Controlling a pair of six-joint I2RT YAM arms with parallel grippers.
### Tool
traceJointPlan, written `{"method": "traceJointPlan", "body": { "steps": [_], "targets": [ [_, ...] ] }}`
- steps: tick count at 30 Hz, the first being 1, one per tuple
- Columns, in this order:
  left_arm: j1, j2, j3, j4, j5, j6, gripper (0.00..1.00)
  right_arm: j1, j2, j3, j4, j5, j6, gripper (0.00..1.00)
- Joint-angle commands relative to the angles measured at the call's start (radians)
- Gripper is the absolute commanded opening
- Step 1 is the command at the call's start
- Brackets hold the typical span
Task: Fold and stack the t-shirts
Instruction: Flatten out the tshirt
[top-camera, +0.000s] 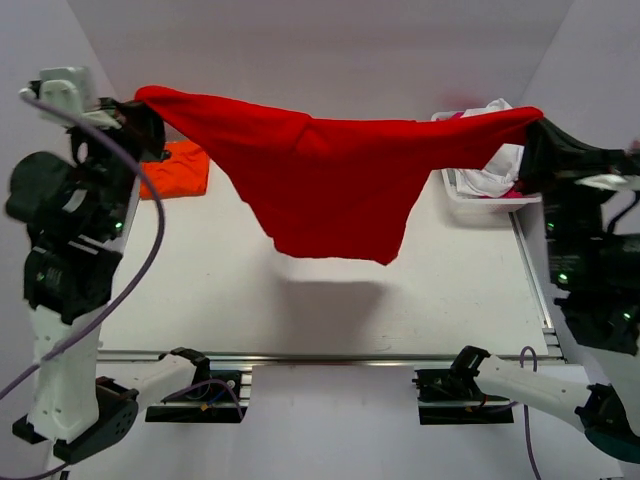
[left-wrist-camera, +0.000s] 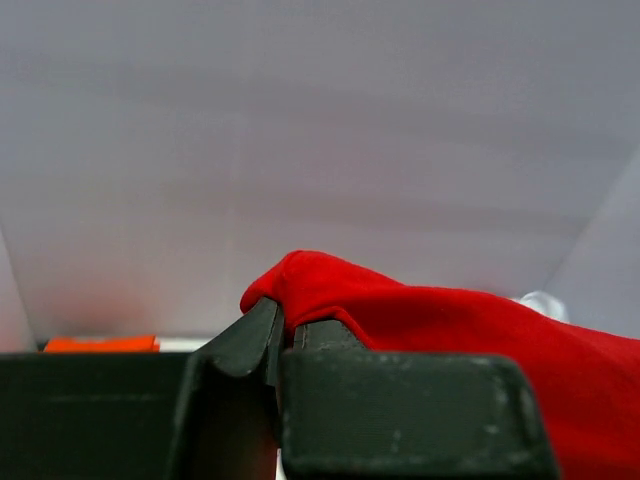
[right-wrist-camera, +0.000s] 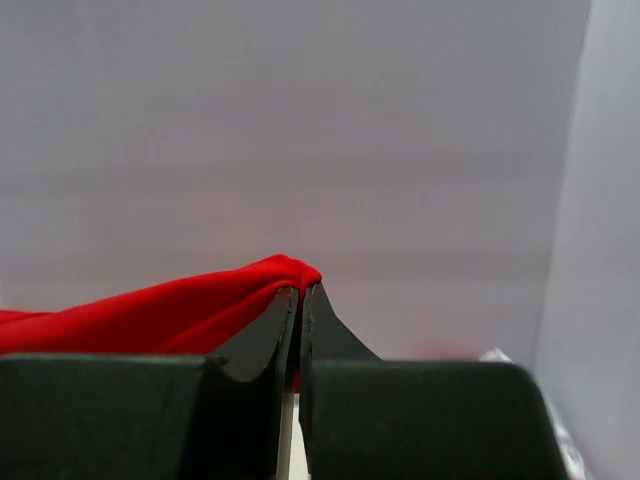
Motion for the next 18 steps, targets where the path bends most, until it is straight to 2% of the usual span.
{"method": "traceJointPlan", "body": {
  "steps": [1, 4, 9, 14, 18],
  "targets": [
    [0.004, -0.015, 0.071, -0.030, 0.104, 0.023, 0.00, -0.003, -0.068, 0.056, -0.036, -0.182, -0.008, 0.00],
    [0.004, -0.024, 0.156, -0.051, 0.161, 0.023, 0.00, -0.003, -0.099, 0.099, -0.114, -0.286, 0.030, 0.00],
    [0.004, -0.043, 0.199, -0.051, 0.207, 0.023, 0.00, -0.006, -0.131, 0.149, -0.186, -0.447, 0.064, 0.00],
    [0.013, -0.063, 0.154, -0.042, 0.216, 0.012, 0.00, -0.003, -0.108, 0.149, -0.210, -0.426, 0.069, 0.00],
    [0.013, -0.041, 0.049, -0.003, 0.179, -0.008, 0.00, -0.003, -0.100, 0.036, -0.132, -0.330, 0.066, 0.00]
  ]
}}
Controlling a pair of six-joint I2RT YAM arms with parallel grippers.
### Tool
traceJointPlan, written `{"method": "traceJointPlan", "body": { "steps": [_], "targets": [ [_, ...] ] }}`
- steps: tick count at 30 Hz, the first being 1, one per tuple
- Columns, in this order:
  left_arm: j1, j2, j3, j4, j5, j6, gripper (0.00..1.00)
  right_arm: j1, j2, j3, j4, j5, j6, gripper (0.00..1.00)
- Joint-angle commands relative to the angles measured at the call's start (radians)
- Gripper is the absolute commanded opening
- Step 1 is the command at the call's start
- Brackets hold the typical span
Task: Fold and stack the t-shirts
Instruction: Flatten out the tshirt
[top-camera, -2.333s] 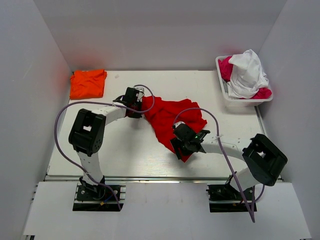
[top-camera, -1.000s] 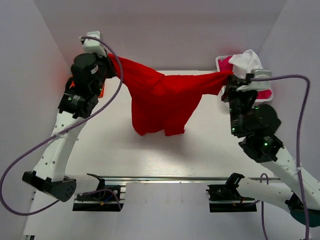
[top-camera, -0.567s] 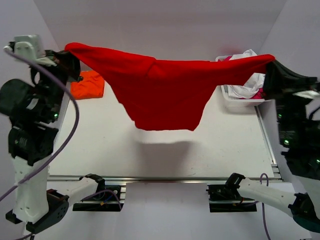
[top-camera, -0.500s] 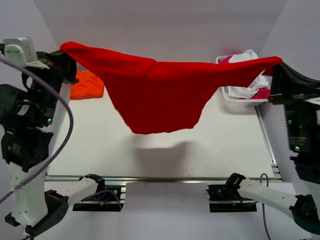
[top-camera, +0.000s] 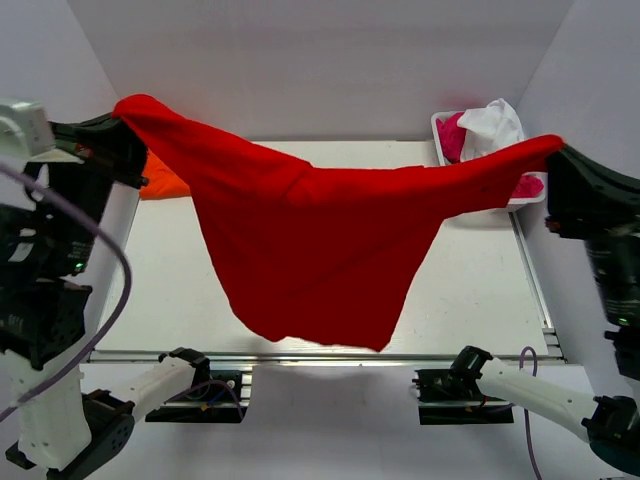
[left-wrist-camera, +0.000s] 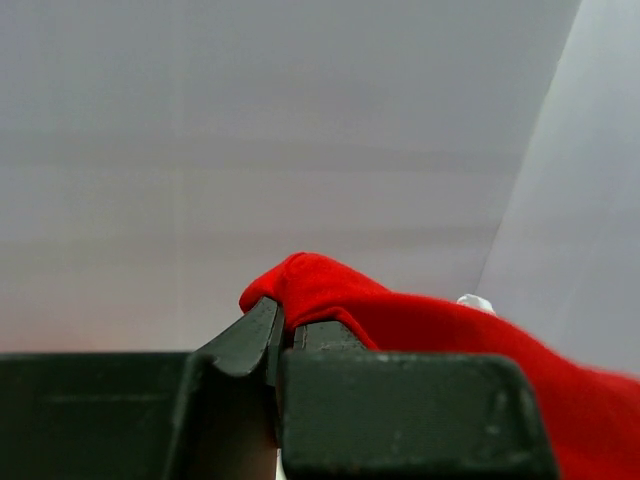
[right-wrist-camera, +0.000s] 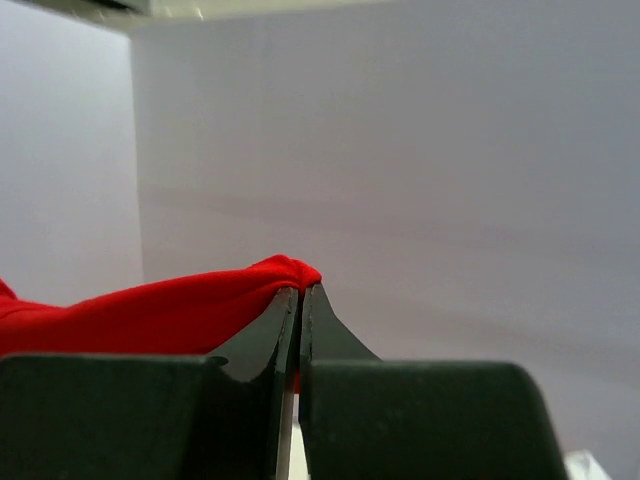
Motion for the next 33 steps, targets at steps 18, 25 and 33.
{"method": "traceJointPlan", "body": {
  "steps": [18, 25, 33],
  "targets": [
    [0.027, 0.668, -0.379, 0.262, -0.298, -0.099, 0.00, -0.192, 0.549, -0.568, 0.392, 0.621, 0.089, 0.00],
    [0.065, 1.071, -0.033, 0.239, -0.205, -0.079, 0.00, -0.380, 0.942, -0.370, 0.281, 0.328, 0.011, 0.00],
    [0.104, 1.407, 0.244, 0.308, -0.057, -0.070, 0.00, -0.530, 1.190, -0.176, 0.208, 0.019, -0.112, 0.00]
  ]
}}
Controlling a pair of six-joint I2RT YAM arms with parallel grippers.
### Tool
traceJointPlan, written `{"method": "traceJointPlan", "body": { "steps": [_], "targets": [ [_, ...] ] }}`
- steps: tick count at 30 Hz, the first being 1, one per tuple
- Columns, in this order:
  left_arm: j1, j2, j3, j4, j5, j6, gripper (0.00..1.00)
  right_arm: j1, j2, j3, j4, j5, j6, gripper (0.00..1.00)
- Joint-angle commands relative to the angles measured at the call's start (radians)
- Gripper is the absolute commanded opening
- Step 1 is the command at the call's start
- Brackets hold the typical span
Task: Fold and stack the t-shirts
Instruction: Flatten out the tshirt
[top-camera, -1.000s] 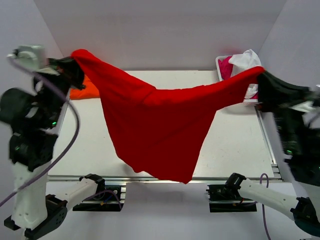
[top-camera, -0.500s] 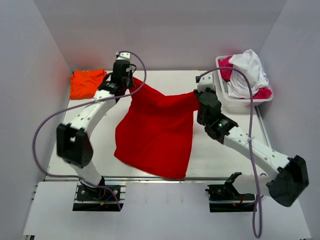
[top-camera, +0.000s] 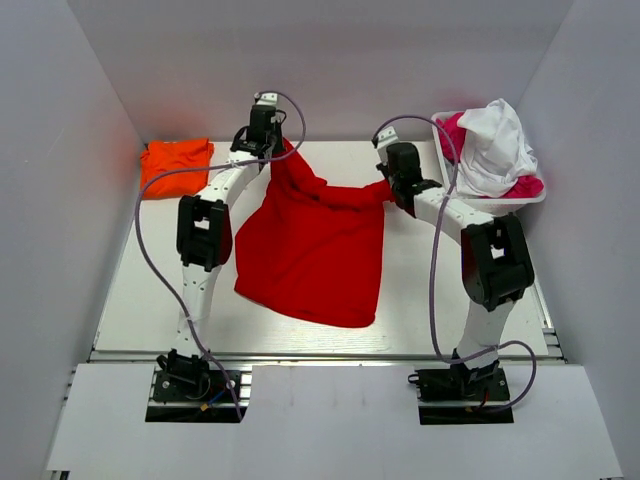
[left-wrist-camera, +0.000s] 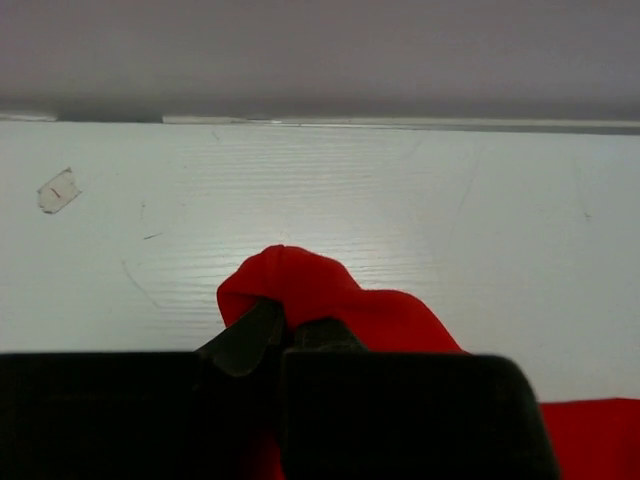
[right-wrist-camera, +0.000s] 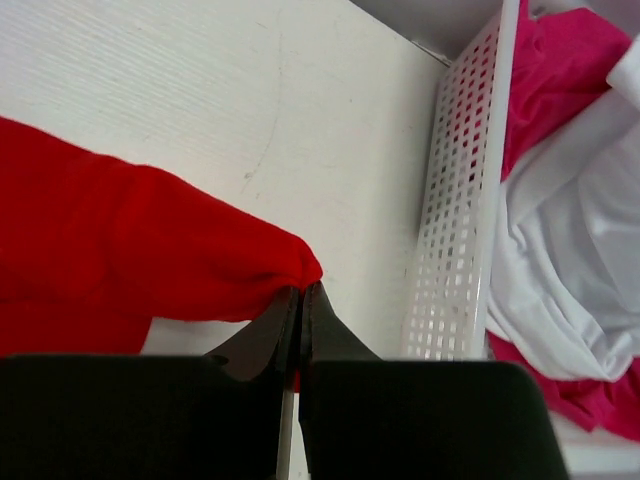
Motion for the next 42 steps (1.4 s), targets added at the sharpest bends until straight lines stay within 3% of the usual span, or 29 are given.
{"method": "traceJointPlan", "body": {
  "steps": [1, 7, 8, 9, 11, 12, 13, 14, 16, 22, 26, 31, 35, 38, 42],
  "targets": [
    [0.016, 0.028, 0.052, 0.093, 0.063, 0.008, 0.00, -0.061, 0.046, 0.114, -0.004, -0.129, -0.056, 0.00],
    [0.025, 0.114, 0.055, 0.215, 0.100, -0.010, 0.00, -0.147, 0.190, 0.203, 0.088, -0.247, -0.182, 0.00],
    [0.025, 0.131, 0.078, 0.215, 0.112, -0.010, 0.02, -0.149, 0.201, 0.240, 0.080, -0.255, -0.205, 0.04],
    [0.025, 0.163, 0.121, 0.201, 0.112, -0.020, 0.09, -0.152, 0.221, 0.265, 0.077, -0.265, -0.217, 0.22],
    [0.025, 0.173, 0.146, 0.178, 0.112, -0.020, 0.79, -0.159, 0.253, 0.303, 0.071, -0.270, -0.222, 0.40],
    [0.025, 0.173, 0.146, 0.169, 0.121, -0.020, 1.00, -0.161, 0.258, 0.320, 0.054, -0.264, -0.222, 0.47],
    [0.025, 0.173, 0.146, 0.157, 0.122, -0.020, 1.00, -0.159, 0.261, 0.350, 0.033, -0.259, -0.219, 0.69],
    [0.034, 0.150, 0.123, 0.157, 0.122, -0.020, 1.00, -0.161, 0.250, 0.354, 0.020, -0.271, -0.219, 0.76],
    [0.034, 0.113, 0.060, 0.157, 0.122, -0.020, 1.00, -0.155, 0.206, 0.333, -0.004, -0.297, -0.213, 0.81],
    [0.034, 0.015, 0.065, -0.012, 0.115, -0.020, 1.00, -0.152, 0.112, 0.296, -0.061, -0.385, -0.113, 0.84],
    [0.034, -0.111, -0.059, -0.074, 0.172, -0.020, 1.00, -0.144, 0.103, 0.315, -0.242, -0.504, -0.030, 0.90],
    [-0.018, -0.347, -0.426, -0.096, 0.183, -0.016, 1.00, -0.139, 0.095, 0.245, -0.258, -0.633, 0.128, 0.90],
    [-0.043, -0.530, -0.810, -0.037, 0.261, -0.071, 1.00, -0.118, 0.139, 0.256, -0.268, -0.788, 0.230, 0.90],
    [-0.072, -0.608, -0.987, 0.003, 0.313, -0.119, 1.00, -0.098, 0.202, 0.286, -0.273, -0.796, 0.254, 0.90],
    [-0.113, -0.617, -1.080, -0.009, 0.401, -0.159, 1.00, -0.081, 0.282, 0.360, -0.304, -0.738, 0.312, 0.90]
  ]
}}
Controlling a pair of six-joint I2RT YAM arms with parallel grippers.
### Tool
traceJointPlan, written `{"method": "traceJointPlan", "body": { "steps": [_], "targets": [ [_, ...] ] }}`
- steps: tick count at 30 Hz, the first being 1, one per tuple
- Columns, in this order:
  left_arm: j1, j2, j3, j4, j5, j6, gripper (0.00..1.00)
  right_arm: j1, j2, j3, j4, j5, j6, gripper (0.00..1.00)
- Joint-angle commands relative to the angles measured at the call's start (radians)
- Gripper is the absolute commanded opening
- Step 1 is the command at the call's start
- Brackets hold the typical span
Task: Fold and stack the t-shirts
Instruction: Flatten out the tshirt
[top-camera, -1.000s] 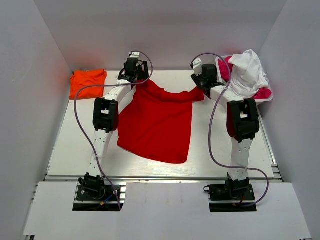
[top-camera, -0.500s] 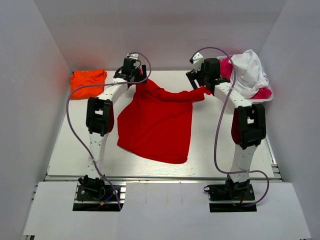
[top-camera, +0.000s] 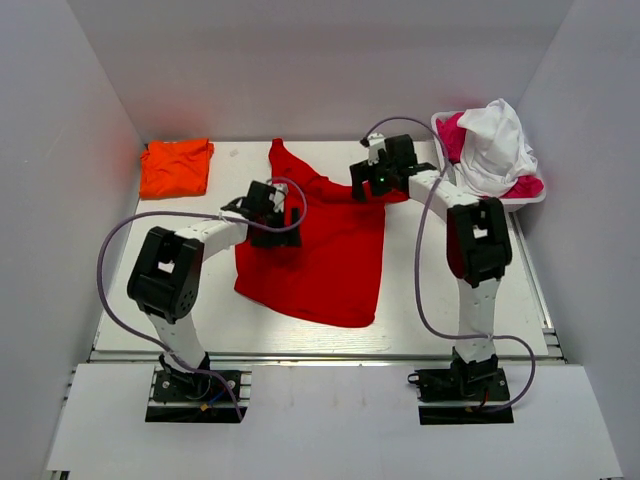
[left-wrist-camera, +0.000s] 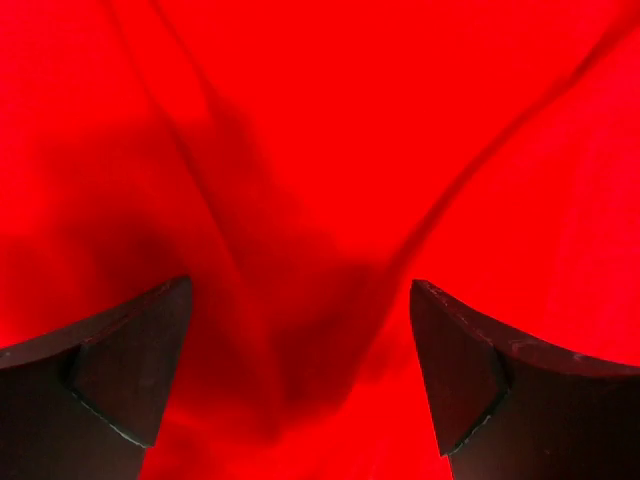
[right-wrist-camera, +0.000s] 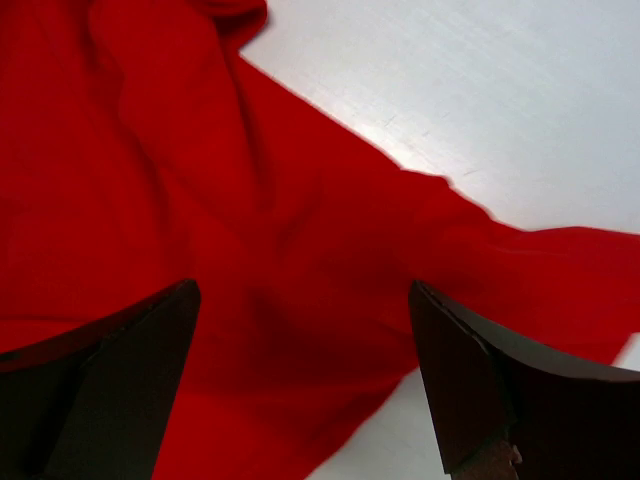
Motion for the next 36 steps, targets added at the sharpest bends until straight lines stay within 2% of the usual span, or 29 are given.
{"method": "traceJointPlan", "body": {
  "steps": [1, 7, 10, 12, 13, 14, 16, 17, 18, 19, 20, 21, 25, 26, 27, 30, 34, 36],
  "targets": [
    [-0.021, -0.037, -0.084, 0.007, 0.084, -0.060, 1.00, 0.014, 0.076, 0.081, -0.048, -0.005, 0.083, 0.90],
    [-0.032, -0.088, -0.180, -0.024, 0.000, -0.103, 1.00, 0.021, 0.109, 0.052, -0.068, 0.045, 0.152, 0.90],
    [-0.012, -0.088, -0.169, -0.088, -0.104, -0.145, 1.00, 0.020, 0.088, -0.023, -0.047, 0.030, 0.184, 0.90],
    [-0.001, -0.035, -0.117, -0.161, -0.296, -0.180, 1.00, 0.021, 0.011, -0.154, -0.003, 0.015, 0.217, 0.90],
    [-0.001, -0.034, -0.099, -0.179, -0.297, -0.180, 1.00, 0.020, 0.011, -0.155, -0.002, 0.015, 0.218, 0.90],
    [0.008, -0.021, -0.083, -0.179, -0.367, -0.180, 1.00, 0.023, -0.029, -0.261, 0.034, 0.013, 0.262, 0.90],
    [0.022, 0.027, -0.028, -0.179, -0.444, -0.180, 1.00, 0.024, -0.098, -0.345, 0.065, -0.019, 0.273, 0.90],
    [0.031, 0.048, -0.004, -0.179, -0.454, -0.180, 1.00, 0.029, -0.124, -0.474, 0.112, -0.027, 0.311, 0.90],
    [0.043, 0.071, 0.057, -0.179, -0.466, -0.180, 1.00, 0.029, -0.203, -0.517, 0.151, -0.053, 0.323, 0.90],
    [0.043, 0.122, 0.090, -0.179, -0.457, -0.166, 1.00, 0.044, -0.227, -0.550, 0.175, -0.059, 0.340, 0.90],
    [0.054, 0.149, 0.124, -0.179, -0.457, -0.157, 1.00, 0.051, -0.257, -0.669, 0.185, -0.057, 0.392, 0.90],
    [0.054, 0.177, 0.194, -0.179, -0.457, -0.140, 1.00, 0.066, -0.346, -0.710, 0.241, -0.077, 0.406, 0.90],
    [0.063, 0.329, 0.397, -0.120, -0.344, -0.032, 1.00, 0.124, -0.523, -0.908, 0.280, -0.102, 0.452, 0.90],
    [0.063, 0.360, 0.444, -0.120, -0.333, -0.002, 1.00, 0.147, -0.575, -0.922, 0.280, -0.078, 0.446, 0.90],
    [0.063, 0.422, 0.557, -0.148, -0.319, 0.013, 1.00, 0.150, -0.610, -0.937, 0.256, -0.065, 0.439, 0.90],
    [0.054, 0.472, 0.694, -0.194, -0.272, 0.053, 1.00, 0.152, -0.656, -0.904, 0.217, -0.004, 0.419, 0.90],
    [0.054, 0.420, 0.704, -0.173, -0.228, 0.062, 1.00, 0.150, -0.682, -0.821, 0.147, 0.056, 0.382, 0.90],
    [0.054, 0.339, 0.663, -0.199, -0.276, 0.062, 1.00, 0.152, -0.699, -0.790, 0.105, 0.059, 0.376, 0.90]
  ]
}}
